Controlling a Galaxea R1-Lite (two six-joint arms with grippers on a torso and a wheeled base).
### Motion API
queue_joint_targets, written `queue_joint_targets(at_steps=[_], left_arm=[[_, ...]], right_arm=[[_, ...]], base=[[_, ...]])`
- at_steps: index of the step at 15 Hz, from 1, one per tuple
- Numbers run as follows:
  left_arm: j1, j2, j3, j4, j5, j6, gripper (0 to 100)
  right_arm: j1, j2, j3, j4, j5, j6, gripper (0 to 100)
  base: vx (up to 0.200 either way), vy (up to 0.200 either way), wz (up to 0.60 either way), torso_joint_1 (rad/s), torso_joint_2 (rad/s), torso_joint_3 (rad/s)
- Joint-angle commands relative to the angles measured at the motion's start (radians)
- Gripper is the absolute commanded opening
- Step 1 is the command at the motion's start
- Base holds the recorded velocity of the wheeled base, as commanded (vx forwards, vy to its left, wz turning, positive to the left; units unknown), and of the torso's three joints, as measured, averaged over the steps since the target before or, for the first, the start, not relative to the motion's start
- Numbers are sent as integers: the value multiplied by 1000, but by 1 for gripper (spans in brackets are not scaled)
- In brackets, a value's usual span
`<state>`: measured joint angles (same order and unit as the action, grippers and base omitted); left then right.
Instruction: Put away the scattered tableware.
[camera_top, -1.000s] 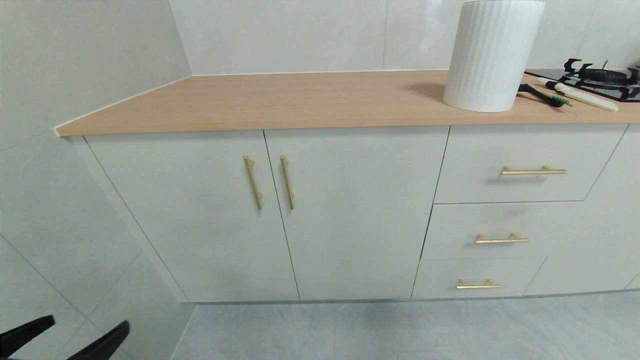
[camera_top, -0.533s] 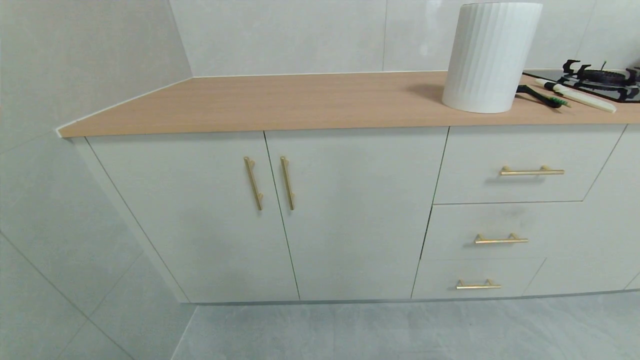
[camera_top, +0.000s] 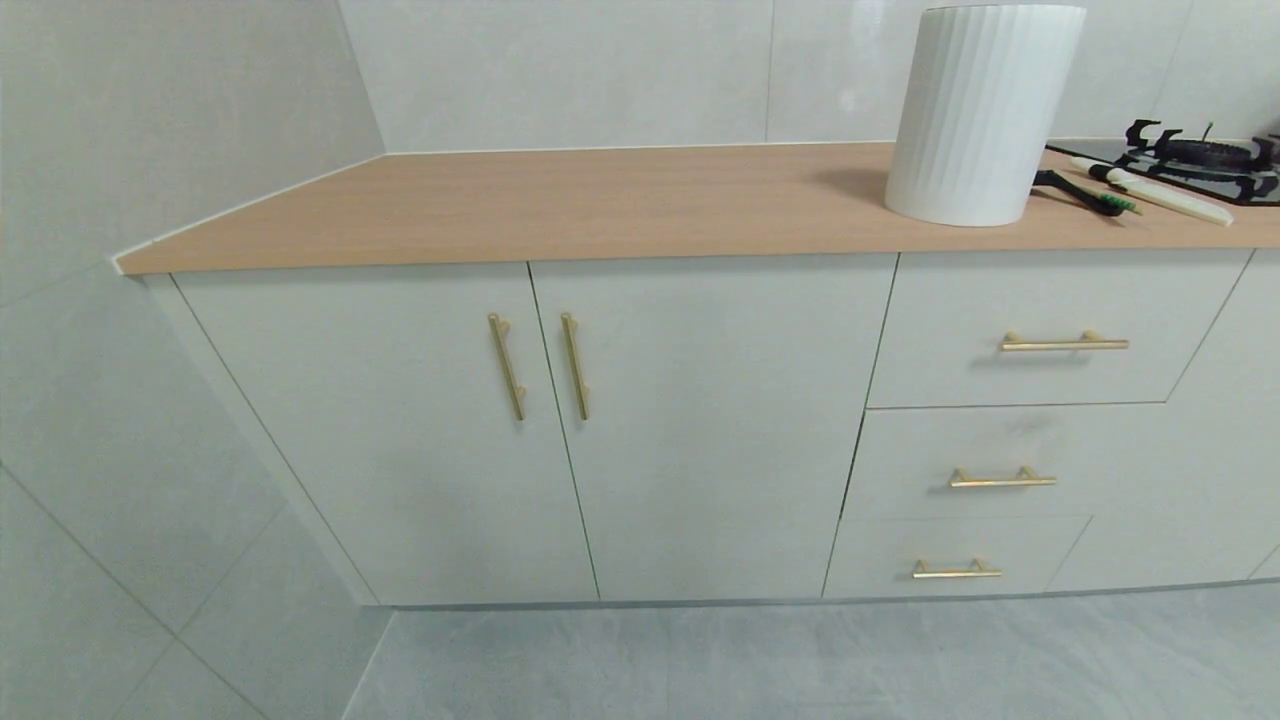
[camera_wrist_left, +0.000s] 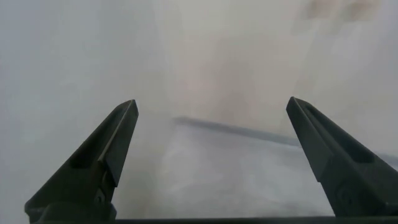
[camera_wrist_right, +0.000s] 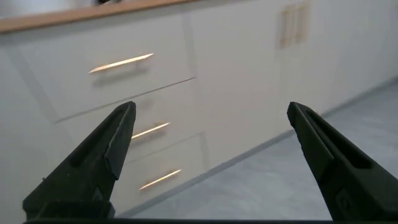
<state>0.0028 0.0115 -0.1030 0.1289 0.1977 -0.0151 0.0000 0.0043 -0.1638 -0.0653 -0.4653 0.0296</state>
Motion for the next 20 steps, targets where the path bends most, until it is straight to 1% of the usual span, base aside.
queue_joint_targets(at_steps=[1, 2, 3, 4, 5, 6, 8, 10, 11, 13, 20], left_arm=[[2, -10, 32, -25, -57, 0, 100], [2, -10, 42, -41, -87, 11, 100], [2, -10, 52, -61, -99, 27, 100], [0, -10, 88, -117, -113, 34, 100], [0, -10, 103, -137, -144, 30, 100], [0, -10, 103, -130, -162, 29, 100], [0, -10, 103, -130, -161, 26, 100], [-1, -10, 103, -130, -161, 20, 100], [0, -10, 101, -130, -161, 9, 100], [0, -10, 101, -130, -161, 9, 100], [0, -11, 103, -130, -161, 9, 100]], right_arm=[[-2, -4, 113, -51, 85, 0, 100], [-2, -4, 142, -51, 117, -31, 100], [-2, -4, 164, -42, 146, -57, 100], [-2, -4, 164, 5, 183, -59, 100], [-2, -4, 164, 5, 189, -56, 100], [-2, -4, 164, 4, 191, -48, 100], [-2, -3, 164, 5, 208, -30, 100], [-2, -4, 164, 5, 292, -30, 100], [-2, -3, 164, 68, 412, -28, 100], [-2, -3, 164, 58, 435, -28, 100], [-2, -4, 164, 58, 433, -27, 100]], base=[[0, 0, 0, 0, 0, 0], [0, 0, 0, 0, 0, 0], [0, 0, 0, 0, 0, 0], [0, 0, 0, 0, 0, 0], [0, 0, 0, 0, 0, 0], [0, 0, 0, 0, 0, 0], [0, 0, 0, 0, 0, 0], [0, 0, 0, 0, 0, 0], [0, 0, 0, 0, 0, 0], [0, 0, 0, 0, 0, 0], [0, 0, 0, 0, 0, 0]])
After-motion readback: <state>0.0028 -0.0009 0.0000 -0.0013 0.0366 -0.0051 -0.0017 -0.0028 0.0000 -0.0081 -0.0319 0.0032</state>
